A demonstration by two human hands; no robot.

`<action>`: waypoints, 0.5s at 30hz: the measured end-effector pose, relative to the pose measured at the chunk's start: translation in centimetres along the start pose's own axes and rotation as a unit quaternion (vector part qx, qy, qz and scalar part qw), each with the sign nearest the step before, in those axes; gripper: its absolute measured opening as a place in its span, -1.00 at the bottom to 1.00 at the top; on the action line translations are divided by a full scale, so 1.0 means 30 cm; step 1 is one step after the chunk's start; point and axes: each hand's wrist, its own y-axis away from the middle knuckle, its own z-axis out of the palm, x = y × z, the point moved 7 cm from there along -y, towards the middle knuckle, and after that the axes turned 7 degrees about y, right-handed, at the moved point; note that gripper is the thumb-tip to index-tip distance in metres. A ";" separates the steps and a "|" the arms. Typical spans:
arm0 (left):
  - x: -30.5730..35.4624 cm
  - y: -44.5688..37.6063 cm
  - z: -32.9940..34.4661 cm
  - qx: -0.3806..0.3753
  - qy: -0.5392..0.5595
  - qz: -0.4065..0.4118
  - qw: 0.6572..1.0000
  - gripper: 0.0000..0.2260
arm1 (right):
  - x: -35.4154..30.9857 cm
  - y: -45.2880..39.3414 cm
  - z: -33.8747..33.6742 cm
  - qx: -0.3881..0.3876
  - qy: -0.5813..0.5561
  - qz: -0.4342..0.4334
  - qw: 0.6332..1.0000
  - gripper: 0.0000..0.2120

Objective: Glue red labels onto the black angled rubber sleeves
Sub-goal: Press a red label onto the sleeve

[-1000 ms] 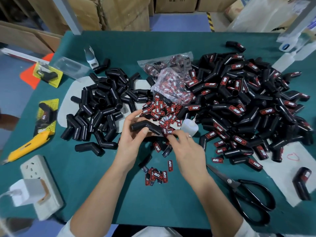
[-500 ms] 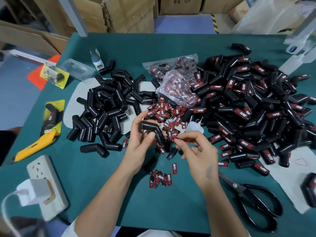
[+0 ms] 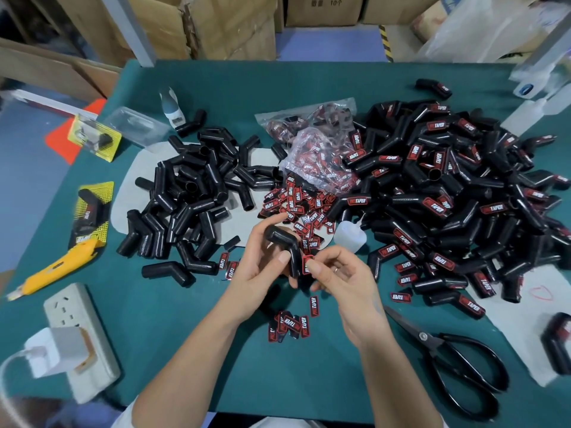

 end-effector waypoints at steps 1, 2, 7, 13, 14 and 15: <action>0.004 0.001 0.005 -0.004 -0.007 0.001 1.000 -0.51 | 0.005 -0.001 0.000 -0.001 -0.002 0.006 1.000 -0.87; 0.007 0.002 0.010 -0.009 -0.012 0.002 1.000 -0.52 | 0.010 -0.002 0.001 -0.001 -0.003 0.009 1.000 -0.87; 0.018 0.007 0.020 -0.018 -0.041 -0.003 0.999 -0.52 | 0.021 -0.010 -0.008 0.012 -0.007 0.011 1.000 -0.86; 0.030 0.016 0.030 -0.026 -0.064 -0.002 0.998 -0.44 | 0.036 -0.017 -0.017 0.018 -0.008 0.014 1.000 -0.82; 0.032 0.016 0.032 -0.026 -0.071 -0.002 0.997 -0.43 | 0.037 -0.017 -0.017 0.018 -0.006 0.013 1.000 -0.82; 0.034 0.017 0.035 -0.027 -0.079 -0.002 0.997 -0.42 | 0.039 -0.017 -0.016 0.019 -0.003 0.012 1.000 -0.80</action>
